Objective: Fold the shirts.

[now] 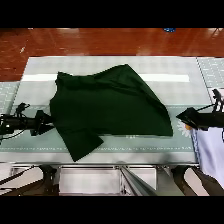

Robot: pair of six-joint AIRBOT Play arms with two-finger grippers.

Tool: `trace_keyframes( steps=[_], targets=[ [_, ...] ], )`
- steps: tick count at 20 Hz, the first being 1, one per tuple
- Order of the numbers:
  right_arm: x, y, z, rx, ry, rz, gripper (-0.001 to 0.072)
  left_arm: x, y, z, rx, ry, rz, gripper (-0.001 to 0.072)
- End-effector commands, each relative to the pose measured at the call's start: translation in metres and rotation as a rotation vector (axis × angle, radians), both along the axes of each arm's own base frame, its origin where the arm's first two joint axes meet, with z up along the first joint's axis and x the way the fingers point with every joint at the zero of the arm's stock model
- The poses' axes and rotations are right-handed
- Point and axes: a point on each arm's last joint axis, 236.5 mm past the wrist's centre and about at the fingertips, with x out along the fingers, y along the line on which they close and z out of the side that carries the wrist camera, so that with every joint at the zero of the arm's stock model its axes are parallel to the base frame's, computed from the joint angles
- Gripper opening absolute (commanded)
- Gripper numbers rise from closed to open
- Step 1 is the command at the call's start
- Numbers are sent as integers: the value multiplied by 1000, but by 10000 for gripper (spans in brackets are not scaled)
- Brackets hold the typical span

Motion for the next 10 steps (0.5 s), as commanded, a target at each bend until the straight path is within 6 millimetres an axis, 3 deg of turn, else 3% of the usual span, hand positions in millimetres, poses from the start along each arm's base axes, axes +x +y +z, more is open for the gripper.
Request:
trace_keyframes(
  steps=[1,2,3,4,5,7,10],
  targets=[
    [-9,11,-3,29,-11,-4,409,1,-18,-17,32,3,-46,505],
    [-7,9,-4,22,-17,-10,409,-1,-29,-19,23,12,-86,427],
    [-6,3,-5,12,-15,-33,409,-4,-38,-20,19,4,-140,185],
    [-7,-6,-6,5,-10,-67,409,-4,-42,-19,14,-1,-170,24],
    [-12,-17,-9,-11,7,-99,409,-3,-44,-16,9,-11,-189,17],
    [-40,-31,-21,-37,117,-113,409,2,-42,-9,4,-29,-200,17],
    [-69,-5,-42,55,229,-104,409,10,-38,-5,12,-48,-199,17]
  ],
)
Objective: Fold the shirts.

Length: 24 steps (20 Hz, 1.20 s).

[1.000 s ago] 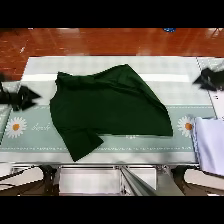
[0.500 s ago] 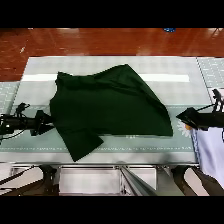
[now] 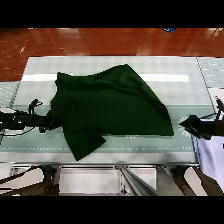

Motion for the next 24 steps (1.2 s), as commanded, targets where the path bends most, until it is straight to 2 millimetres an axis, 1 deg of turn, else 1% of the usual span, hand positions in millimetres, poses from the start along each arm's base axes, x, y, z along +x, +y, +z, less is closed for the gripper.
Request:
trace_keyframes(
  steps=[1,2,3,5,8,9,10,11,12,13,14,15,16,17,18,19,20,21,22,23,24],
  targets=[
    [-34,18,-24,71,129,6,409,5,-2,5,-6,-18,-18,16],
    [-37,23,-31,81,149,18,409,5,-2,5,-7,-17,-19,16],
    [-35,26,-35,93,155,21,409,5,-2,5,-7,-17,-19,16],
    [-21,36,-39,135,128,19,409,5,-2,5,-5,-18,-18,17],
    [-5,46,-55,150,128,20,409,5,-2,5,-5,-18,-18,17],
    [3,50,-59,152,124,27,409,5,-2,5,-5,-19,-17,16],
    [17,55,-60,149,107,35,406,6,-1,4,-3,-20,-16,16],
    [34,60,-58,150,81,46,382,6,-2,5,-3,-21,-15,16],
    [50,64,-53,150,55,62,305,6,-2,5,-5,-21,-14,16],
    [66,68,-46,144,28,89,191,7,-1,5,-3,-22,-12,17],
    [82,76,-36,136,-10,154,36,7,-1,5,-2,-24,-11,16],
    [96,85,-21,133,-50,223,26,11,-2,8,-12,-33,-2,16],
    [111,92,-3,125,-93,272,26,21,-4,16,-30,-62,12,16],
    [128,98,22,110,-148,324,25,38,-6,33,-56,-124,29,16],
    [146,101,50,94,-210,362,25,60,-7,58,-85,-206,55,16],
    [165,102,83,75,-283,389,25,87,-7,96,-116,-320,88,16],
    [185,100,124,49,-373,410,25,112,-6,139,-139,-446,115,16],
    [201,96,163,4,-454,423,25,135,-4,194,-156,-600,133,16],
    [216,87,206,-66,-542,424,25,150,-2,249,-154,-741,137,16],
    [226,79,251,-134,-632,422,25,158,1,309,-128,-892,130,16],
    [231,72,292,-200,-712,417,25,160,4,363,-77,-1026,119,16]
  ],
)
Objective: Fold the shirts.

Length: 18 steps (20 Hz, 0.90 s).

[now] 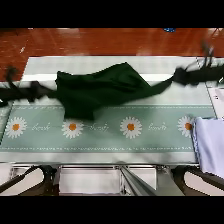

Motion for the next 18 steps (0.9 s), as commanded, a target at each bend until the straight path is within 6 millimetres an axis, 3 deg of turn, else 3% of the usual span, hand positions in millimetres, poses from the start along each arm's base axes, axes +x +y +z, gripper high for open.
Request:
trace_keyframes(
  steps=[1,3,4,6,8,10,14,16,18],
  targets=[
    [17,-15,148,-139,-316,-12,25,12,-1,207,68,-508,50,16],
    [3,-18,224,-183,-468,-33,25,-12,-1,307,190,-750,100,16],
    [-9,-17,253,-197,-533,-40,25,-30,0,346,261,-834,141,16],
    [-43,-14,304,-215,-670,-55,25,-67,4,398,447,-944,215,16],
    [-83,-19,333,-281,-748,-89,25,-107,13,430,608,-1004,315,16],
    [-126,-33,348,-372,-781,-141,25,-150,21,447,771,-1040,406,16],
    [-199,-34,355,-445,-795,-158,25,-214,20,416,933,-906,425,16],
    [-229,-30,358,-450,-825,-165,25,-243,14,417,942,-920,457,16],
    [-255,-32,348,-463,-809,-188,25,-271,2,422,936,-971,473,16]
  ],
)
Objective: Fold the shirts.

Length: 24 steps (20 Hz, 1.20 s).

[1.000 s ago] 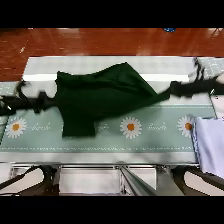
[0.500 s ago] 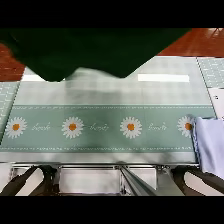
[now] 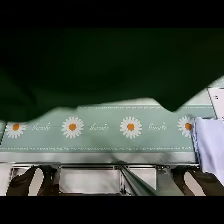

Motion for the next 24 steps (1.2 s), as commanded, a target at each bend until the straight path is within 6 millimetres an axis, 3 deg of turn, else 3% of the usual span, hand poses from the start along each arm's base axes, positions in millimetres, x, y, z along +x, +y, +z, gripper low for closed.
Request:
trace_keyframes(
  steps=[1,3,5,7,10,15,18,21,24],
  targets=[
    [-53,-9,-17,-12,24,-69,25,-54,-7,0,7,-46,49,16],
    [-64,-17,-28,-2,46,-114,25,-67,-14,-3,0,-50,25,16],
    [-61,-19,-43,6,89,-120,25,-54,-8,-19,-33,11,30,16],
    [-45,-21,-65,20,159,-121,25,-23,4,-54,-94,126,37,16],
    [-9,-20,-119,49,316,-98,25,38,19,-132,-206,346,12,16],
    [85,-21,-221,96,553,-47,25,143,19,-267,-448,613,-123,16],
    [147,-11,-286,142,692,32,25,203,37,-347,-569,780,-101,16],
    [215,-3,-351,236,765,80,25,265,38,-402,-604,850,-99,16],
    [281,-10,-410,304,800,54,25,329,26,-446,-607,904,-110,16]
  ],
)
